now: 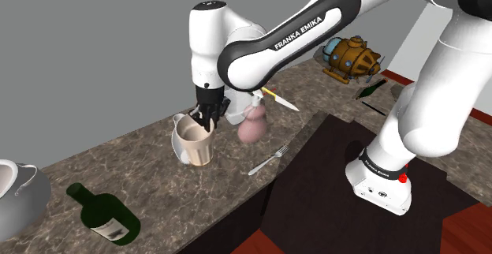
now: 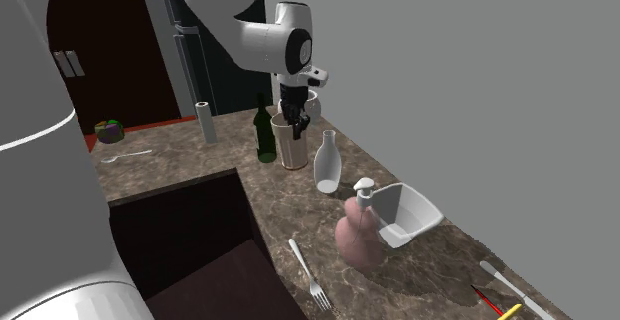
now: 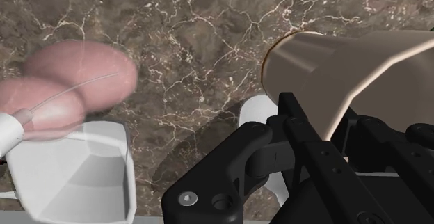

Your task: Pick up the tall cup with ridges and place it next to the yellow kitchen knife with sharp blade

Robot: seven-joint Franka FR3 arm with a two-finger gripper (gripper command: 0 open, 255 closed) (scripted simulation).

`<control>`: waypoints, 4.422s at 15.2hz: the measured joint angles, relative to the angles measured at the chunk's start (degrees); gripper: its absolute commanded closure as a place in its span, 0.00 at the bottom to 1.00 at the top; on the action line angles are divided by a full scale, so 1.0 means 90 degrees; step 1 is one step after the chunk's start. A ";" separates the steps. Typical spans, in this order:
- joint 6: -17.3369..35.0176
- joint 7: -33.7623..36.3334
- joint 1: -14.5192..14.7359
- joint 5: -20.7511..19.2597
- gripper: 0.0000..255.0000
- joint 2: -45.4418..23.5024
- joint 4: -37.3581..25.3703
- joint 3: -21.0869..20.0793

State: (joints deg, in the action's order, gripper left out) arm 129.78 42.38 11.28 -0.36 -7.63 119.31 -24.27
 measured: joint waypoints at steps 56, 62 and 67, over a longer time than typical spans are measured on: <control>-0.1501 -0.7001 -0.2712 -0.0097 1.00 0.3125 0.1970 0.4478; -0.1555 -0.8003 -0.3012 -0.0126 1.00 0.2506 0.1335 0.5171; -0.1679 -0.8893 -0.3227 0.0066 1.00 0.1774 0.0559 0.5707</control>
State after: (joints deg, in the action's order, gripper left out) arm 114.67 -37.66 -17.76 0.23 8.33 124.34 27.09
